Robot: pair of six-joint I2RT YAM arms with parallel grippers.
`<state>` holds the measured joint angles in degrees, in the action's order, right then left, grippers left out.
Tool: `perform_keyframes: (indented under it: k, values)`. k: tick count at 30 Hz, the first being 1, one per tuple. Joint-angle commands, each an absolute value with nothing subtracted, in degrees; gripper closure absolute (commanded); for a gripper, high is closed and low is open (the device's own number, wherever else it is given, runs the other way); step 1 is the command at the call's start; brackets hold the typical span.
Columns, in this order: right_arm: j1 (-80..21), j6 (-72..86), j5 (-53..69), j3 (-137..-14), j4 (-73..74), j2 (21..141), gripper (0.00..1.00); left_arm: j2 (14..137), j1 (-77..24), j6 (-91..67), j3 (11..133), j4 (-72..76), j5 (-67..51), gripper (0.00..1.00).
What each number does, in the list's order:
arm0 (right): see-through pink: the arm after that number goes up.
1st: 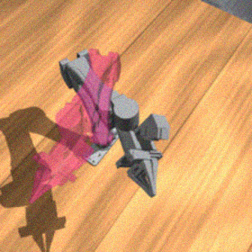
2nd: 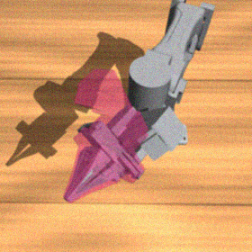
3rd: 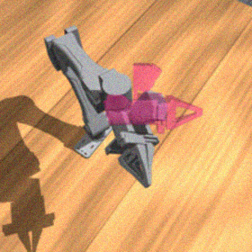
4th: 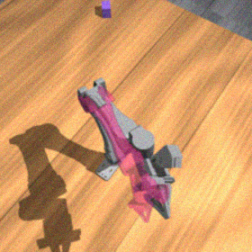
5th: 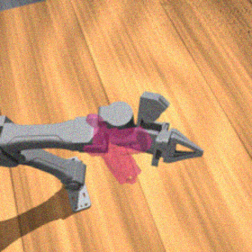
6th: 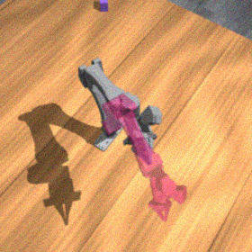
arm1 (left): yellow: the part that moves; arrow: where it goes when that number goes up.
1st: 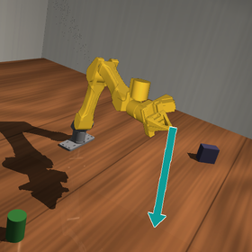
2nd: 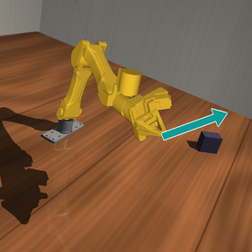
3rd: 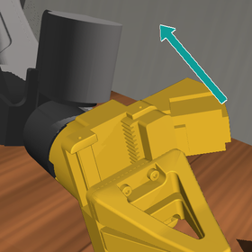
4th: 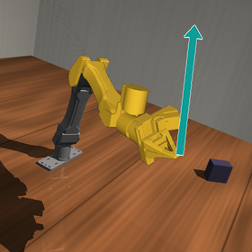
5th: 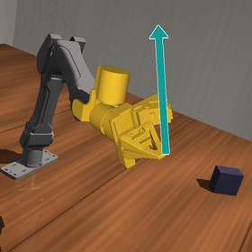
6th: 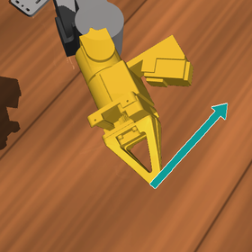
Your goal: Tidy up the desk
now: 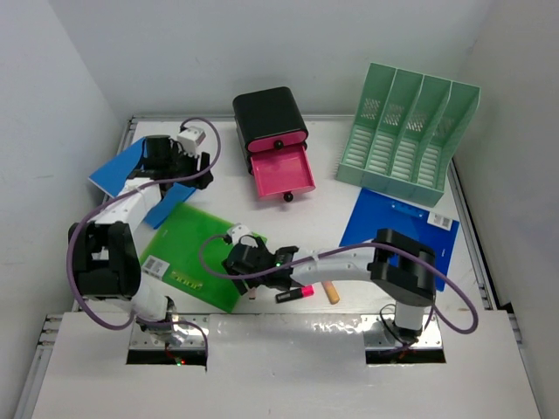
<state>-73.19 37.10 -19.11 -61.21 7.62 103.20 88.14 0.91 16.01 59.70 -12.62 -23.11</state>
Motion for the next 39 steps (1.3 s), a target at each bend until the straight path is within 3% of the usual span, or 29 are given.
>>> perform_keyframes:
  k: [1,6,15,18,21,22,26,34,39]
  values:
    - [-74.79,38.14,-23.46,-66.35,15.02,105.47,0.29,84.99,1.49,16.35,58.28,-10.02,-22.33,0.41]
    - [-74.79,38.15,-19.87,-67.76,17.48,107.84,0.36,84.64,1.49,16.7,58.01,-9.76,-21.8,0.41]
    - [-74.79,37.88,-13.72,-67.76,20.21,109.16,0.41,84.73,1.58,16.61,57.92,-9.58,-21.8,0.41]
    - [-74.88,37.97,-12.57,-67.24,20.3,109.25,0.49,84.64,1.5,16.61,58.01,-9.67,-22.15,0.41]
    - [-74.79,38.14,-12.92,-66.27,20.13,108.28,0.67,84.55,1.49,16.7,57.92,-9.76,-22.24,0.41]
    - [-74.88,37.97,-13.27,-65.83,20.21,107.93,0.78,84.46,1.49,16.61,57.92,-9.76,-22.24,0.41]
    - [-74.79,36.83,-15.2,-65.04,20.56,104.86,1.0,84.55,1.49,16.61,57.92,-9.67,-22.24,0.41]
    - [-71.9,15.76,-32.67,-70.92,23.39,96.43,1.0,85.34,1.49,16.44,57.92,-9.49,-22.41,0.41]
    - [-59.26,-6.12,-27.96,-66.46,3.81,89.83,1.0,86.48,1.5,15.91,58.27,-9.67,-23.2,0.41]
